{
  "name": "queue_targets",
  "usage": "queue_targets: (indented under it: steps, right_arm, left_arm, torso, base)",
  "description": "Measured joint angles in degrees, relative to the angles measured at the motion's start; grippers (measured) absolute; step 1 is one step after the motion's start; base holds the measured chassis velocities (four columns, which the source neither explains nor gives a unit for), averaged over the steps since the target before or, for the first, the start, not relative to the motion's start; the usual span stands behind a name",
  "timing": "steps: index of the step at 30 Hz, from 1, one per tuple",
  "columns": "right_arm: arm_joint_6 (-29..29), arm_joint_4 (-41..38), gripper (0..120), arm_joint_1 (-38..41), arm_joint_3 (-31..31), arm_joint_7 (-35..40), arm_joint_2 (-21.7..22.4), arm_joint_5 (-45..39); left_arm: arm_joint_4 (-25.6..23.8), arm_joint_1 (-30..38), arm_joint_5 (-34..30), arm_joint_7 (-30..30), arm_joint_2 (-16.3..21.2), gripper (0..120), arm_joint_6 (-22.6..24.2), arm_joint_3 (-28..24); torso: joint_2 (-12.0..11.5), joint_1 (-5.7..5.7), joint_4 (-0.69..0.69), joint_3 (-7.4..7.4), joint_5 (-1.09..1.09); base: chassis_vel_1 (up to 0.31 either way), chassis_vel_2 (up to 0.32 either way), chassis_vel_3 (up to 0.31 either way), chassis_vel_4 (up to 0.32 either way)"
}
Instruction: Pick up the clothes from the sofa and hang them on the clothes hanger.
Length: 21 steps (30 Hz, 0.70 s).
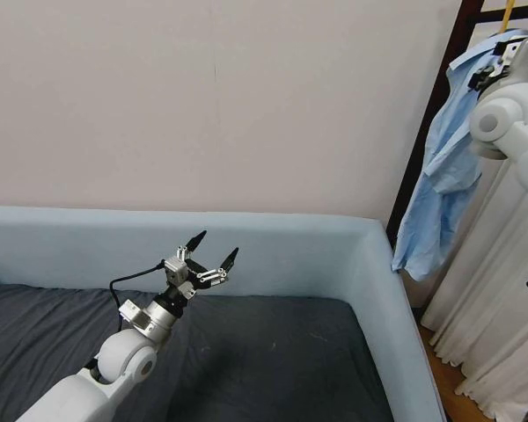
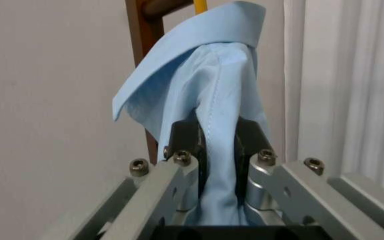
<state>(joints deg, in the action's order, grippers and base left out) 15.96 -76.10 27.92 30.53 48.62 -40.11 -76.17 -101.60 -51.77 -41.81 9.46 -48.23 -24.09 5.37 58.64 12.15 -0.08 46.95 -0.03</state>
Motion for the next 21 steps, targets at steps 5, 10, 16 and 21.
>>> queue_targets:
  steps: [5,10,16,21]
  right_arm:
    - [0.03,1.86,7,0.92,0.09,0.41,-0.98,-2.17]
    - [0.50,2.43,7,0.53,-0.11,1.36,-1.15,-4.10]
    - [0.62,1.66,7,-1.09,-0.89,1.78,-0.80,-4.70]
    - [0.58,0.22,7,-1.71,-1.38,-0.10,-0.14,-5.23]
  left_arm:
    - [-0.03,-0.14,0.03,0.00,-0.12,100,-0.05,0.08]
    - [-0.06,-0.52,0.16,0.01,-0.12,100,-0.21,0.26]
    - [-0.20,-0.59,0.27,0.04,-0.10,100,-0.24,0.34]
    - [-0.26,-0.74,0.41,0.05,-0.18,100,-0.25,0.37]
  torso:
    - [0.00,0.00,0.01,0.00,0.00]
    - [0.00,0.00,0.02,0.00,-0.02]
    - [0.00,0.00,0.00,0.00,-0.01]
    - [0.00,0.00,-0.01,0.00,-0.01]
  base:
    - [0.000,0.000,0.000,0.000]
    - [0.000,0.000,0.000,0.000]
    - [0.000,0.000,0.000,0.000]
    - [0.000,0.000,0.000,0.000]
